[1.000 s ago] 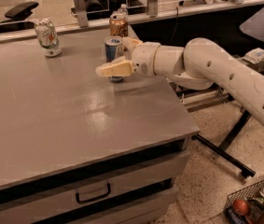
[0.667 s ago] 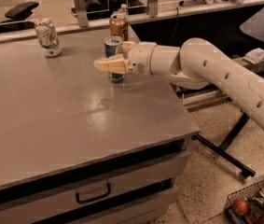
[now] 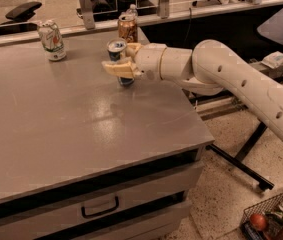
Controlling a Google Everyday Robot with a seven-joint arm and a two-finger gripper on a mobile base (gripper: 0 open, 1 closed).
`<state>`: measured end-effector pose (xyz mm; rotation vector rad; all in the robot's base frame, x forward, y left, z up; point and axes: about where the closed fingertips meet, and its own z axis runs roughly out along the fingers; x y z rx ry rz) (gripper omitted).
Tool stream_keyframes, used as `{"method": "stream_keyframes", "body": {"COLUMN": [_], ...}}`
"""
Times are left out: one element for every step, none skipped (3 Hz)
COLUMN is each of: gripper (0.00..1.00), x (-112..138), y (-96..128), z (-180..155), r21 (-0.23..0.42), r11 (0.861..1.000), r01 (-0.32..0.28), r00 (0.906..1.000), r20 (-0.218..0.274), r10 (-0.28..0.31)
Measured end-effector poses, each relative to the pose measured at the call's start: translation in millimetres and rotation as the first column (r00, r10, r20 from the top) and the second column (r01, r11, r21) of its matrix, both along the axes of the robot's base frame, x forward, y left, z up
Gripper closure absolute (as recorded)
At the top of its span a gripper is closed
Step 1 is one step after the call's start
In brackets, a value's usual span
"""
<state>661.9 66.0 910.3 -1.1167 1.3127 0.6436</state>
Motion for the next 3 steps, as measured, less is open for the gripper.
{"method": "stream_keyframes", "body": {"gripper": [1.0,1.0,1.0], "x": [-13.1,-17.1,-17.8], "y": [3.5,11.2,11.5], "z": [15.1,19.0,19.5], "r21": [-0.093,-0.13,-0.141], "r11": [0.996,0.991,0.99], "r01": [-0.003,-0.015,-0.021], "r00": [0.9742,0.9502,0.9464], "r20": [0.225,0.307,0.316], "r10": [0.024,0.055,0.065]}}
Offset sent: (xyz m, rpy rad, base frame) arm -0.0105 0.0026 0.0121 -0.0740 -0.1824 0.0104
